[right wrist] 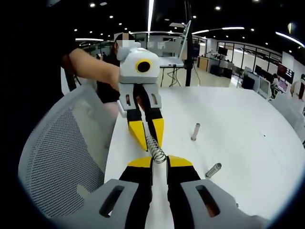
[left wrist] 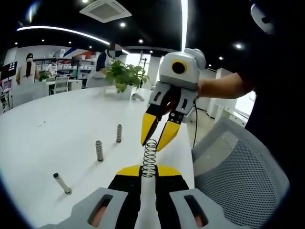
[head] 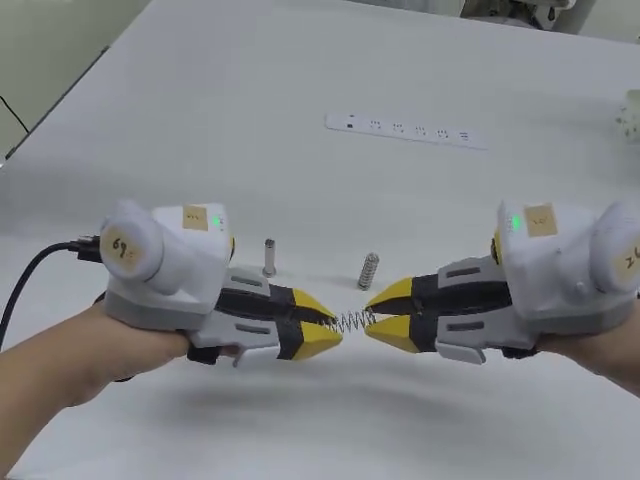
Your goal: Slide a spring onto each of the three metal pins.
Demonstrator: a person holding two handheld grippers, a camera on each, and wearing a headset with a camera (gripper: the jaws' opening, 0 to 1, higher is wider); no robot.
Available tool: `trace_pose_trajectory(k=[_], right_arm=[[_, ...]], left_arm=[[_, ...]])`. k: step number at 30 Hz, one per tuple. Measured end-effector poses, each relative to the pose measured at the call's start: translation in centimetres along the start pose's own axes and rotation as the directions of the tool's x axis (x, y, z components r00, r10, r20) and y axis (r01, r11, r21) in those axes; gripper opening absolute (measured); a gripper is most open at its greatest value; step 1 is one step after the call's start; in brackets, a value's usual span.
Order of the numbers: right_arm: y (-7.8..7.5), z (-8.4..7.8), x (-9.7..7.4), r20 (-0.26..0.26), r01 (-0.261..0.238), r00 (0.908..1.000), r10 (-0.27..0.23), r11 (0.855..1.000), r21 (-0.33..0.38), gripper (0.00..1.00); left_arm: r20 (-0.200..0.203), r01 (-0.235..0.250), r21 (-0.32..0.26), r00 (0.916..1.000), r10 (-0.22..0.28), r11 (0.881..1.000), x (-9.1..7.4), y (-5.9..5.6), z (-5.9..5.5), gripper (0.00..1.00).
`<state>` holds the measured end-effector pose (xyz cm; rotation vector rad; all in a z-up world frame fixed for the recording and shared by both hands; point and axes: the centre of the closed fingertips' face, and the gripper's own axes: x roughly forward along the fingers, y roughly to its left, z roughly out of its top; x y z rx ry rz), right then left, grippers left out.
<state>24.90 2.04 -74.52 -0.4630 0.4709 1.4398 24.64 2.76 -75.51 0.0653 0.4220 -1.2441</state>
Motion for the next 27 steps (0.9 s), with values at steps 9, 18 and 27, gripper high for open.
trace_pose_trajectory(k=[9, 18, 27], right_arm=[[0.3, 1.1, 0.1, 0.006, -0.005, 1.0000, 0.005, 0.998, -0.057, 0.08], [1.0, 3.1, 0.9, 0.074, -0.025, 0.9968, 0.030, 0.998, -0.059, 0.08], [1.6, 3.9, 1.6, 0.099, -0.032, 0.9942, 0.040, 0.996, -0.083, 0.08]], left_arm=[[-0.016, -0.001, 0.006, 0.9999, 0.002, 1.000, 0.0, 0.0, -0.5, 0.02], [-0.026, 0.008, 0.021, 0.9996, -0.008, 1.000, 0.5, -0.5, -0.7, 0.02], [-0.040, 0.029, 0.046, 0.9988, -0.027, 0.999, 0.8, -1.4, -0.8, 0.02]])
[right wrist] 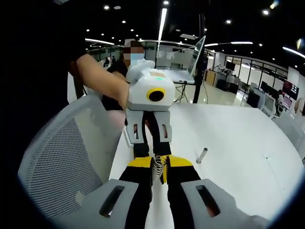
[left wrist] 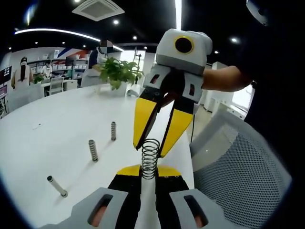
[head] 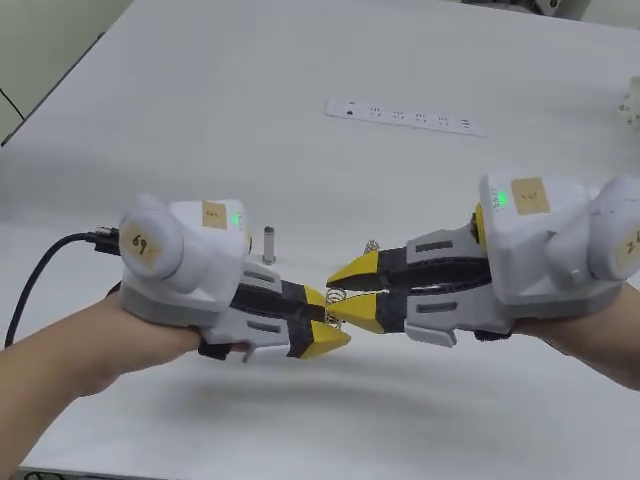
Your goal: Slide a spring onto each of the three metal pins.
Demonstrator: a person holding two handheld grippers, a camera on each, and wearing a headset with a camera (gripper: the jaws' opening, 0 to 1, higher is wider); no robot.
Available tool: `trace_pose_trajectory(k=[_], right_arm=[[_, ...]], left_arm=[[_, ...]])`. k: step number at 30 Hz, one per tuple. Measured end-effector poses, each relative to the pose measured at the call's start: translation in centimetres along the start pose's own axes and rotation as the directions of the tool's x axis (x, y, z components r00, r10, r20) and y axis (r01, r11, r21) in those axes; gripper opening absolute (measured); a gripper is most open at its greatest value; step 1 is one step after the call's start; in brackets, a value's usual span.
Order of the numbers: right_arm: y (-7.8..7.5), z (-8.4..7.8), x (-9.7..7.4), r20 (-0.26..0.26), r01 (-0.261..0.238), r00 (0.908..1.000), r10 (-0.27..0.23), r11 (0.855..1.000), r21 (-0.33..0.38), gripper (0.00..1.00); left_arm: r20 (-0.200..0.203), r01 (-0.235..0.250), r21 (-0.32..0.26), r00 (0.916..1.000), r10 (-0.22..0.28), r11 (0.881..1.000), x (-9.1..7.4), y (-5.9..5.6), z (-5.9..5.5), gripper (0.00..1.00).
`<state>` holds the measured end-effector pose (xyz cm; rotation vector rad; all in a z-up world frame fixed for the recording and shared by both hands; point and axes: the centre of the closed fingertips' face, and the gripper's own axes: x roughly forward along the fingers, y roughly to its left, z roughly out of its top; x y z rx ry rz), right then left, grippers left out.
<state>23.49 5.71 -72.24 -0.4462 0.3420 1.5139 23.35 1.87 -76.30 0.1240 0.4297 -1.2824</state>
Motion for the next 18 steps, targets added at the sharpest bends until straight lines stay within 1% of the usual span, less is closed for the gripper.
trace_pose_trajectory(k=[4, 6, 10, 15, 16, 18], right_arm=[[0.01, 0.00, 0.02, 0.022, 0.007, 0.9997, -0.008, 1.000, 0.025, 0.08], [0.11, -0.07, 0.13, 0.020, 0.011, 0.9997, -0.012, 1.000, 0.022, 0.08], [0.15, -0.08, 0.13, 0.020, 0.019, 0.9996, -0.020, 1.000, 0.018, 0.08], [-0.28, 0.03, -0.03, 0.032, 0.044, 0.9985, -0.045, 0.998, 0.035, 0.09], [-0.34, 0.02, -0.11, 0.033, 0.046, 0.9983, -0.048, 0.998, 0.044, 0.09], [-0.36, 0.03, -0.15, 0.033, 0.049, 0.9982, -0.050, 0.998, 0.042, 0.09]], left_arm=[[-0.007, -0.002, 0.005, 1.0000, 0.002, 1.000, -0.20, 0.03, -0.19, 0.02], [-0.014, -0.005, 0.013, 0.9999, 0.005, 1.000, -0.23, 0.00, -0.35, 0.02], [-0.012, -0.006, 0.007, 0.9999, 0.006, 1.000, -0.29, 0.00, -0.41, 0.02], [0.000, -0.011, -0.003, 0.9999, 0.011, 1.000, -0.43, 0.23, -0.14, 0.02], [0.003, -0.012, -0.004, 0.9999, 0.012, 1.000, -0.48, 0.19, -0.10, 0.02], [0.004, -0.013, -0.003, 0.9999, 0.013, 1.000, -0.53, 0.25, -0.08, 0.02]])
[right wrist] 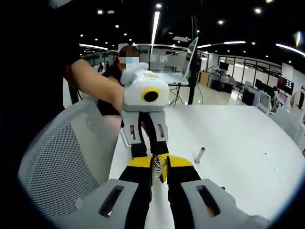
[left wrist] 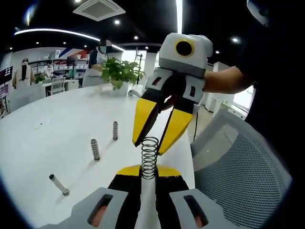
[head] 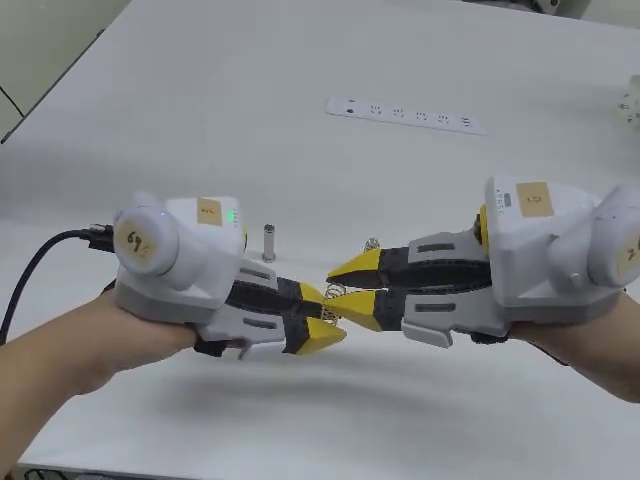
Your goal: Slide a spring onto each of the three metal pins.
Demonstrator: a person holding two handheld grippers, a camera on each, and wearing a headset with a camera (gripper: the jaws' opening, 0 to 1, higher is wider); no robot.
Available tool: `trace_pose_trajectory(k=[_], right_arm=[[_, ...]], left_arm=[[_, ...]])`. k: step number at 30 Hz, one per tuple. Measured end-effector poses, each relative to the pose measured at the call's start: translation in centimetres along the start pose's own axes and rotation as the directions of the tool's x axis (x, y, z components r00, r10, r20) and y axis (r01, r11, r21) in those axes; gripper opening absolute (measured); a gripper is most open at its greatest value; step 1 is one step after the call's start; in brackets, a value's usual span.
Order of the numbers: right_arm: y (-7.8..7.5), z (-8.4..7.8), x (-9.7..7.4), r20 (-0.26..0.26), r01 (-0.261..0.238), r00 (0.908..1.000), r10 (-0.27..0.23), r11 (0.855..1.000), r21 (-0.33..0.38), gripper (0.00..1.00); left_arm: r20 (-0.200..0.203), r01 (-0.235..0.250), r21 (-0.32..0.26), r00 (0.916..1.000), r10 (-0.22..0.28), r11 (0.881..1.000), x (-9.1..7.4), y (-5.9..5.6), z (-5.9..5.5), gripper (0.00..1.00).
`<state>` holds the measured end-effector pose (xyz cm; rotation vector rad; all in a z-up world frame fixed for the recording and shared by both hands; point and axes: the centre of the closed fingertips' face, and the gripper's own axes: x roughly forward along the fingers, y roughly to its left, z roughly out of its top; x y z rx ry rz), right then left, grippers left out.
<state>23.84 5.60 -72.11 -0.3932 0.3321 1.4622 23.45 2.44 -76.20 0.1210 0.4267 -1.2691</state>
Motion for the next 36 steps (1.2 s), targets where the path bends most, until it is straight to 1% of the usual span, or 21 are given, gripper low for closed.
trace_pose_trajectory(k=[8, 11, 13, 20, 22, 25, 27, 28, 29, 30, 32, 33, 36], right_arm=[[0.11, -0.08, -0.03, -0.002, 0.002, 1.0000, -0.002, 1.000, 0.011, 0.08], [0.30, 0.01, -0.04, 0.004, -0.003, 1.0000, 0.003, 1.000, -0.009, 0.08], [0.33, 0.05, -0.06, 0.005, -0.003, 1.0000, 0.003, 1.000, -0.008, 0.08], [0.38, 0.01, -0.17, -0.008, -0.007, 0.9999, 0.007, 0.999, -0.033, 0.08], [0.41, 0.03, -0.18, -0.011, -0.011, 0.9999, 0.010, 0.999, -0.041, 0.08], [0.33, 0.08, -0.19, -0.012, -0.011, 0.9999, 0.010, 0.999, -0.043, 0.08], [0.15, 0.10, -0.20, -0.015, -0.005, 0.9999, 0.004, 0.999, -0.049, 0.08], [0.02, 0.11, -0.20, -0.016, -0.002, 0.9999, 0.001, 0.999, -0.051, 0.08], [-0.05, 0.12, -0.21, -0.017, 0.000, 0.9999, -0.001, 0.999, -0.052, 0.08], [-0.13, 0.17, -0.21, -0.017, 0.001, 0.9999, -0.002, 0.999, -0.054, 0.08], [-0.24, 0.25, -0.22, -0.016, 0.005, 0.9999, -0.005, 0.998, -0.055, 0.08], [-0.33, 0.22, -0.22, -0.018, 0.007, 0.9998, -0.009, 0.998, -0.057, 0.08], [-0.47, 0.19, -0.21, -0.022, 0.011, 0.9997, -0.012, 0.998, -0.061, 0.08]], left_arm=[[-0.001, 0.002, -0.002, 1.0000, -0.002, 1.000, 0.00, -0.02, -0.11, 0.02], [0.001, 0.003, -0.005, 1.0000, -0.003, 1.000, 0.00, -0.02, -0.06, 0.02], [0.002, 0.006, -0.012, 1.0000, -0.006, 1.000, 0.03, -0.02, -0.01, 0.02], [0.002, 0.014, -0.036, 0.9999, -0.014, 0.999, 0.06, -0.14, -0.03, 0.02], [0.002, 0.012, -0.030, 0.9999, -0.012, 0.999, 0.06, -0.14, 0.00, 0.03], [0.002, 0.011, -0.039, 0.9999, -0.011, 0.999, 0.09, -0.03, 0.06, 0.03], [0.009, 0.008, -0.057, 0.9999, -0.007, 0.998, 0.03, 0.11, 0.18, 0.07], [0.020, 0.014, -0.092, 0.9997, -0.013, 0.996, 0.00, 0.02, 0.34, 0.11], [0.023, 0.007, -0.094, 0.9997, -0.005, 0.996, 0.01, 0.27, 0.41, 0.16], [0.024, -0.005, -0.078, 0.9997, 0.007, 0.997, -0.03, 0.46, 0.41, 0.18], [0.014, -0.007, -0.075, 0.9999, 0.009, 0.997, -0.04, 0.59, 0.26, 0.17], [0.016, -0.007, -0.081, 0.9998, 0.008, 0.997, -0.05, 0.65, 0.28, 0.17], [0.019, -0.016, -0.087, 0.9997, 0.018, 0.996, -0.13, 0.81, 0.31, 0.21]])
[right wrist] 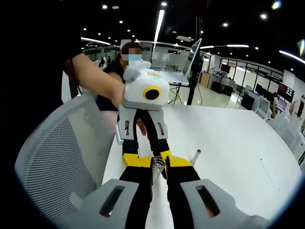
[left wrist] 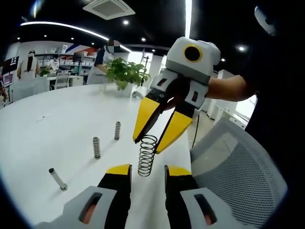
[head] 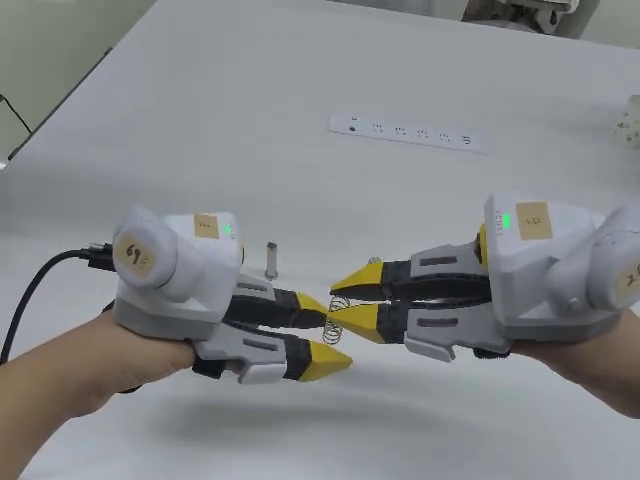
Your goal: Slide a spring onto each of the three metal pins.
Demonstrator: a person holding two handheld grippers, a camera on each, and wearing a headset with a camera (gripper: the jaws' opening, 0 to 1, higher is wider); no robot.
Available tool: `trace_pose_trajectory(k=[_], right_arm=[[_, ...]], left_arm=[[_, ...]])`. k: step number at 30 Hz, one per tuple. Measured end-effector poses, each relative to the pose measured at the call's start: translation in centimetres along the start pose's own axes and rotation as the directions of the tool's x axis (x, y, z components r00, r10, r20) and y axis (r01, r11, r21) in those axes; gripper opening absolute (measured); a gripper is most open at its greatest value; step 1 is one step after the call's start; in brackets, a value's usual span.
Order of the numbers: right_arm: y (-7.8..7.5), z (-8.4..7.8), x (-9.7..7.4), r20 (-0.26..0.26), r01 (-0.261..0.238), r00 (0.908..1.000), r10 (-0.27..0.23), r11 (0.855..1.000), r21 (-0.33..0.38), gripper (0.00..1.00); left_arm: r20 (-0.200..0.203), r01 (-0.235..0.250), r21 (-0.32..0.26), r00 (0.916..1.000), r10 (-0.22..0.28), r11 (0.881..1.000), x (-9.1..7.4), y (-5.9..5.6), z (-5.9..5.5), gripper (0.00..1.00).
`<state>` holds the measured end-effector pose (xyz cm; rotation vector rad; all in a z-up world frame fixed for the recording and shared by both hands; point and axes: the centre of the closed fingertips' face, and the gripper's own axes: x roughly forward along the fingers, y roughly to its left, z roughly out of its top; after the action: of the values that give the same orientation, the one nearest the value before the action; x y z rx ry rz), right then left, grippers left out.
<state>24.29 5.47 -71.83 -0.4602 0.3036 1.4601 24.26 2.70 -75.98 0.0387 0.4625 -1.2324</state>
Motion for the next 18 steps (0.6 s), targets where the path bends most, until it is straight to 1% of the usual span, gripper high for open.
trace_pose_trajectory(k=[6, 9, 12, 15, 18], right_arm=[[0.0, -0.1, 0.0, -0.006, 0.002, 1.0000, -0.002, 1.000, -0.007, 0.08], [-0.1, -0.2, 0.0, -0.011, 0.005, 0.9999, -0.005, 1.000, -0.009, 0.08], [-0.2, -0.3, 0.0, -0.012, 0.010, 0.9999, -0.010, 1.000, -0.013, 0.08], [-0.3, -0.4, 0.0, -0.018, 0.019, 0.9997, -0.019, 0.999, -0.033, 0.08], [-0.3, -0.5, 0.0, -0.019, 0.020, 0.9996, -0.020, 0.999, -0.038, 0.08]], left_arm=[[-0.005, -0.036, -0.015, 0.9994, 0.036, 0.999, -0.4, 0.7, -0.3, 0.29], [-0.013, -0.055, -0.025, 0.9984, 0.055, 0.998, -0.6, 1.1, -0.6, 0.34], [-0.011, -0.079, -0.034, 0.9969, 0.078, 0.996, -0.9, 1.6, -0.7, 0.39], [-0.011, -0.103, -0.047, 0.9946, 0.103, 0.994, -1.1, 2.0, -0.9, 0.46], [-0.013, -0.124, -0.057, 0.9922, 0.124, 0.991, -1.4, 2.3, -1.1, 0.51]])
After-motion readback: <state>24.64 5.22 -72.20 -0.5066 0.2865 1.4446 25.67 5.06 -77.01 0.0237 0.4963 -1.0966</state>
